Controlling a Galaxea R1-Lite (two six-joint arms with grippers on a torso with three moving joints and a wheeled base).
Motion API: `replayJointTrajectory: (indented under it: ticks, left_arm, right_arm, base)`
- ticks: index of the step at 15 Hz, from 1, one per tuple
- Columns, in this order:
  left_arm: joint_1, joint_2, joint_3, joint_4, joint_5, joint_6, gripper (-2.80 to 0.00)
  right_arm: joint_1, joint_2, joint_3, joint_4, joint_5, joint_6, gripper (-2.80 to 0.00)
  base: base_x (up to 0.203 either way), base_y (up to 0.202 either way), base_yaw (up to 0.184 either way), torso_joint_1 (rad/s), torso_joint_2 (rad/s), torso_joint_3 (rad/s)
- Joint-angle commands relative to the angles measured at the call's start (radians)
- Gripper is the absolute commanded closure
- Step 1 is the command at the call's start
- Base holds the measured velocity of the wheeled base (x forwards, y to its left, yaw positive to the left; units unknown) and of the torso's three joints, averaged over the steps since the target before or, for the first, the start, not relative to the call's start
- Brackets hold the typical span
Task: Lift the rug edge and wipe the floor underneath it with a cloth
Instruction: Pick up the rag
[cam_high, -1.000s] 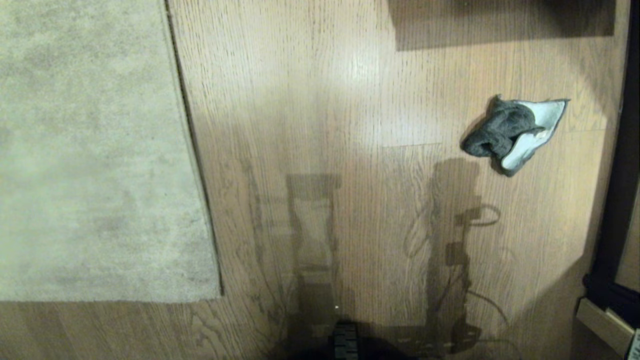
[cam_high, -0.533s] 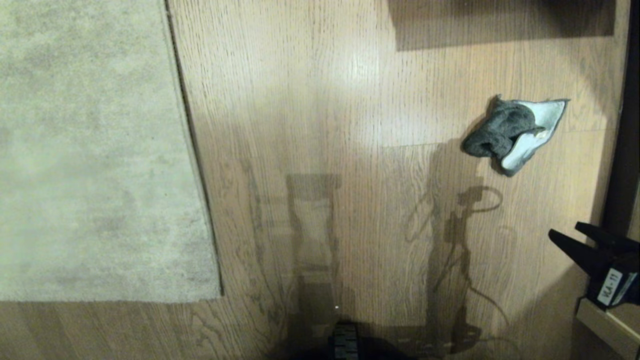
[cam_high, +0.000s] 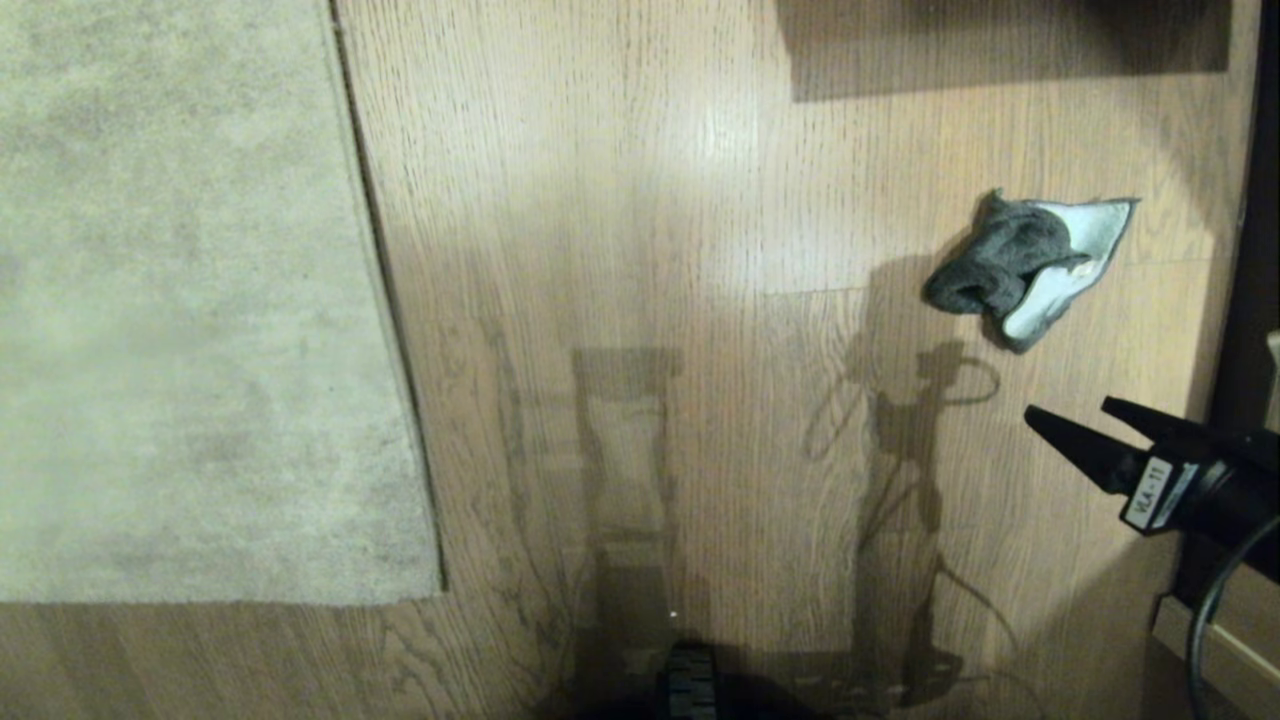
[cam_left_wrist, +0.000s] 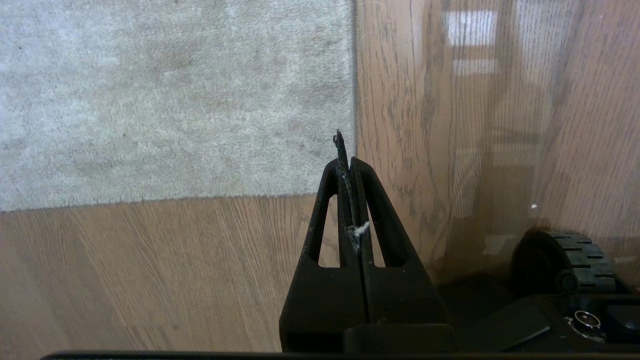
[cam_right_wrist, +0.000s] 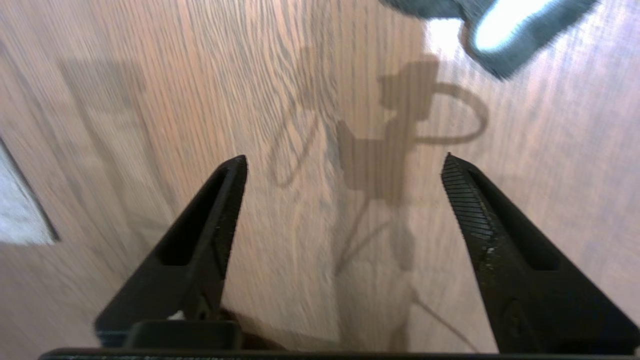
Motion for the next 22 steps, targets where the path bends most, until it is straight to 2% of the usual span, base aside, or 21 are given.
replayJointTrajectory:
  ticks: [1,4,8,13,15,19,22]
  left_arm:
    - [0.000,0.002,0.000,0.000,0.000,0.000,0.00]
    - [0.000,0.002,0.000,0.000,0.000,0.000,0.00]
    - [0.000,0.002,0.000,0.000,0.000,0.000,0.00]
    - [-0.002,0.002,0.000,0.000,0.000,0.000,0.00]
    - [0.000,0.002,0.000,0.000,0.000,0.000,0.00]
    - [0.000,0.002,0.000,0.000,0.000,0.000,0.00]
    - [0.000,0.002,0.000,0.000,0.000,0.000,0.00]
  right_arm:
    - [0.008,0.079,-0.057,-0.007,0.001,0.007,-2.80]
    - [0.020,0.175,-0.142,-0.021,0.001,0.008,-2.80]
    - [0.052,0.321,-0.223,-0.145,0.000,0.043,-2.80]
    - [0.058,0.431,-0.307,-0.198,-0.003,0.041,-2.80]
    - [0.047,0.450,-0.316,-0.267,-0.006,0.046,-2.80]
    - [0.003,0.465,-0.406,-0.270,-0.007,0.043,-2.80]
    - [-0.051,0.489,-0.426,-0.272,-0.005,-0.019,-2.80]
  base:
    - [0.000,0.000,0.000,0.000,0.00,0.000]
    - [0.000,0.000,0.000,0.000,0.00,0.000]
    - [0.000,0.000,0.000,0.000,0.00,0.000]
    - [0.000,0.000,0.000,0.000,0.00,0.000]
    - [0.000,0.000,0.000,0.000,0.00,0.000]
    - [0.000,0.000,0.000,0.000,0.00,0.000]
    - [0.000,0.000,0.000,0.000,0.00,0.000]
